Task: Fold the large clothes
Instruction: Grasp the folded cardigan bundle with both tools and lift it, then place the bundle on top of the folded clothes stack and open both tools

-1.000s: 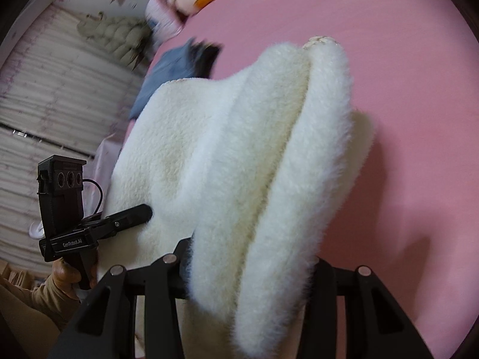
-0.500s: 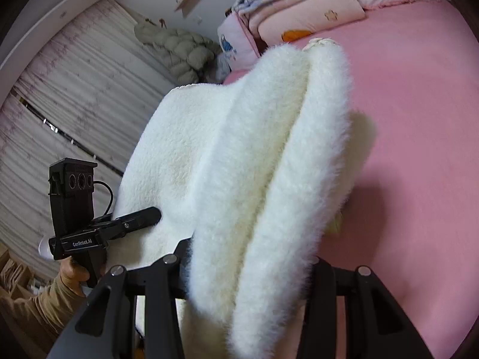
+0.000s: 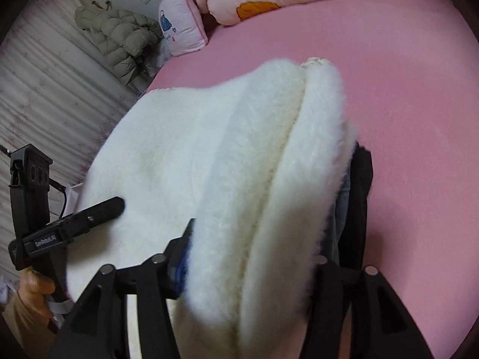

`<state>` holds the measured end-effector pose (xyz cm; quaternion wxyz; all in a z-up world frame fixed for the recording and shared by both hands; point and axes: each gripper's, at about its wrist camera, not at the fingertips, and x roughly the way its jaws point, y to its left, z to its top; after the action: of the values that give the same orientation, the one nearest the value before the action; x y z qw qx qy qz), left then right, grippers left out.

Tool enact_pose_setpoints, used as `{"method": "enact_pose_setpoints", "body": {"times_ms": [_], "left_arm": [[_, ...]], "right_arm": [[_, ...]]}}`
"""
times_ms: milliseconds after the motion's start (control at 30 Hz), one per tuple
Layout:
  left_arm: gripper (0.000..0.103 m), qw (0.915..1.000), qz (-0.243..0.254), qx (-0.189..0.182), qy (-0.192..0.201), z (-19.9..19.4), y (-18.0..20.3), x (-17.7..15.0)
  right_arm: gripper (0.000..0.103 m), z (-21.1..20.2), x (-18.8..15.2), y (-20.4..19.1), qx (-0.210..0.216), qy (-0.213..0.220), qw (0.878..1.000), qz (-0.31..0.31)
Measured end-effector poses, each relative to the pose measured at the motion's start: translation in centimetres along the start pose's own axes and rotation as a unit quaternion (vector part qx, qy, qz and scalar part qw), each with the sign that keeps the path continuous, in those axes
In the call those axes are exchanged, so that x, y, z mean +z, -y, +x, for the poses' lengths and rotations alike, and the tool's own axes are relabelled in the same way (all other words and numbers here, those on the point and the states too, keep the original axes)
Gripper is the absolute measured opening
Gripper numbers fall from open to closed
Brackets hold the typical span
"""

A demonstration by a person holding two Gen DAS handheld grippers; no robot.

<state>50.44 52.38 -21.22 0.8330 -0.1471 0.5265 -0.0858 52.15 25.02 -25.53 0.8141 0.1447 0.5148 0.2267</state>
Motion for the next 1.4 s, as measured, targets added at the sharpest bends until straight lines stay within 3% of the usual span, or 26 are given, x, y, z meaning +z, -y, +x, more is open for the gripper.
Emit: {"method": "enact_pose_setpoints", "body": {"times_ms": [100,333,433,533,567,633,700,800,933,1000,1067,1100,1167,1233,1333,1400], "left_arm": [[0.103,0.9997,-0.017,-0.017,-0.007,0.6,-1.5,-0.7],[0.103,1.0000,0.003,-0.002,0.005,1.4,-0.9,-1.8],[0.103,0.9999,0.002,0.003,0.012,0.9,-0.5,-2.0],[0.103,0.9989,0.021,0.035,0.025,-0.9,1.7,-2.2],[0.103,0.9979,0.028,0.048,0.034,-1.7,2.9,-2.1],[0.103,0.9930,0.049,0.081,0.070,-3.8,4.2,-2.7],[0.103,0.9887,0.060,0.092,0.102,-6.3,5.4,-3.4],[0.103,0.9849,0.067,0.104,0.122,-9.3,6.7,-4.5],[0.103,0.9831,0.087,0.106,0.121,-8.9,8.2,-6.4],[0.098,0.9793,0.103,0.136,0.110,-8.3,8.3,-7.5],[0.096,0.9845,0.082,0.137,0.072,-7.0,6.4,-8.2],[0.097,0.9895,0.055,0.118,0.063,-6.3,5.3,-8.3],[0.103,0.9949,0.004,0.087,0.052,-5.0,3.8,-7.8],[0.103,0.9952,-0.003,0.081,0.055,-5.0,3.6,-7.9],[0.103,0.9917,0.021,0.107,0.068,-5.2,4.6,-7.9],[0.103,0.9915,0.007,0.113,0.065,-5.9,4.7,-7.8]], "right_arm": [[0.074,0.2,-0.2,0.0,0.001,0.007,1.000,-0.027],[0.075,-0.6,0.4,0.1,-0.039,0.002,0.997,-0.066],[0.075,-2.7,0.2,-1.3,-0.085,0.016,0.990,-0.112],[0.074,-6.2,-0.7,-2.9,-0.145,0.055,0.975,-0.158],[0.071,-7.5,-1.1,-3.3,-0.158,0.070,0.971,-0.163],[0.053,-9.3,-1.6,-4.2,-0.166,0.083,0.969,-0.162],[0.025,-10.5,-2.4,-5.2,-0.152,0.082,0.971,-0.163],[0.024,-11.2,-3.6,-6.8,-0.127,0.091,0.975,-0.161],[0.022,-9.0,-4.0,-8.6,-0.103,0.090,0.979,-0.149],[0.013,-7.4,-4.6,-8.2,-0.097,0.074,0.983,-0.138],[0.009,-5.6,-5.4,-7.2,-0.118,0.058,0.982,-0.133],[0.000,-5.0,-5.6,-6.7,-0.127,0.055,0.981,-0.132],[0.000,-4.5,-6.1,-5.3,-0.123,0.043,0.984,-0.119],[0.000,-4.4,-6.3,-4.7,-0.115,0.042,0.986,-0.114],[0.000,-4.8,-6.2,-4.9,-0.118,0.038,0.986,-0.110],[0.000,-5.8,-6.1,-4.9,-0.100,0.032,0.990,-0.091]]}}
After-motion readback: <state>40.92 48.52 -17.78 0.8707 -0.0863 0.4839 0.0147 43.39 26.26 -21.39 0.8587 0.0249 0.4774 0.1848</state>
